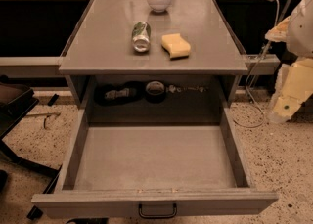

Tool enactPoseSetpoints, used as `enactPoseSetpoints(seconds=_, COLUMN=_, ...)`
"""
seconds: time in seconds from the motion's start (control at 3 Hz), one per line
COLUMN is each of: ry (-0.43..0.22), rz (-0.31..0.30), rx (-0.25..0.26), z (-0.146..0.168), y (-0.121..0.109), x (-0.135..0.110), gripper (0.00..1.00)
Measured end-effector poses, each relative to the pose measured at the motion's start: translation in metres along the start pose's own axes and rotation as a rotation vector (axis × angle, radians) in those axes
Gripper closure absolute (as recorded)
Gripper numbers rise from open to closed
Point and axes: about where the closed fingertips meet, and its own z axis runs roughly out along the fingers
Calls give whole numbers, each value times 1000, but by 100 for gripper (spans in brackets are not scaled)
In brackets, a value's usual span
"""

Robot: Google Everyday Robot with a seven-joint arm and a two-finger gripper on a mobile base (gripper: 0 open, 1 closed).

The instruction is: Close top drawer

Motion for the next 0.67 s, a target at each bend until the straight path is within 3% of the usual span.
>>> enactPoseSetpoints(seconds=0.67, ry=-9, rz=3, rx=-6, z=4, y=6, x=1, gripper=0)
